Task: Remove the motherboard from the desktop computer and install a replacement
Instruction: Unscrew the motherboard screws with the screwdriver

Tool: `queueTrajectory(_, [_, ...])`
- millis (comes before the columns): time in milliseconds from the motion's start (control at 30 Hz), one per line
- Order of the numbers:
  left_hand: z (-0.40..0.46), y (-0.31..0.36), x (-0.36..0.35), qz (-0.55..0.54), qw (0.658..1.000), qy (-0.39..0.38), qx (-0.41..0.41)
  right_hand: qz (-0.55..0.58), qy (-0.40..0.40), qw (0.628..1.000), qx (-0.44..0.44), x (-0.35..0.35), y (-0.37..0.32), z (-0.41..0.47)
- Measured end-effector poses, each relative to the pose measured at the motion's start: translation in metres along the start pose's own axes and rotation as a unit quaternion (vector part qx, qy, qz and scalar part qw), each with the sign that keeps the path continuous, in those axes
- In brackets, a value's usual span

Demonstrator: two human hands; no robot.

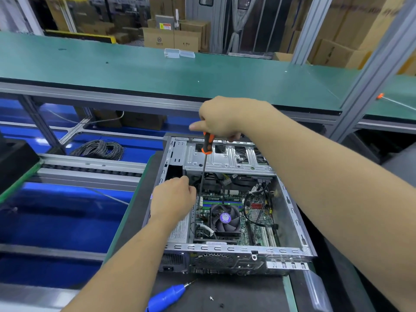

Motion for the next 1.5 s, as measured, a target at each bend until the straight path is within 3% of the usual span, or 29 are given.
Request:
queueTrajectory(133, [-0.0012, -0.0001, 0.0009, 0.008, 1.0, 0.004, -0.002, 0.079, -0.044, 0.995, 0.046, -0.0008, -0.0014, -0.0057])
queueTrajectory(267, [-0.0009, 0.0002, 0.0019, 0.008, 1.0, 0.002, 0.001, -0.027, 0.013, 0.999, 0.016, 0.0009, -0.0001, -0.0015])
queueTrajectory(633, [-0.001, 0.0005, 0.002, 0.013, 1.0, 0.003, 0.002, 0.078, -0.021, 0.996, 0.042, -0.0026, -0.0026, -0.0037])
queueTrajectory(767, [-0.0007, 0.0007, 0.0015, 0.009, 1.0, 0.002, 0.002, 0.018, -0.025, 0.999, 0.016, 0.0023, -0.0017, -0.002])
queueTrajectory(867, [-0.0006, 0.0001, 0.0004, 0.01, 1.0, 0.002, 0.002, 0.071, -0.033, 0.996, 0.054, 0.0, -0.0029, -0.0047])
queueTrajectory(1000, [0.0, 0.0002, -0.0006, 0.009, 1.0, 0.001, 0.0, 0.014, -0.007, 1.0, 0.018, 0.0002, -0.0001, -0.0026])
queueTrajectory(1100, [-0.0005, -0.0004, -0.0003, 0.009, 1.0, 0.003, 0.003, 0.069, -0.025, 0.996, 0.053, 0.0, -0.0014, -0.0054])
queueTrajectory(1233, [0.0, -0.0008, -0.0012, 0.005, 1.0, -0.002, 0.003, -0.002, 0.027, 1.0, 0.004, 0.002, 0.0013, -0.0023])
queueTrajectory(1367, [0.0005, -0.001, -0.0018, 0.006, 1.0, 0.002, 0.003, 0.065, -0.02, 0.997, 0.04, -0.0006, 0.0007, -0.004])
queueTrajectory(1500, [0.0, -0.0011, -0.0019, 0.003, 1.0, 0.003, 0.0, 0.028, 0.025, 0.999, 0.006, -0.0041, 0.0016, -0.0025])
Point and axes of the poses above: each hand's wrist, its own z-axis towards the middle knuckle, its own x-axis out of the back of the hand, y = z × x, the point moved 2 cm from there along z, towards the middle knuckle, and after that the axes turned 14 degrees about x, right-handed, at the moved point
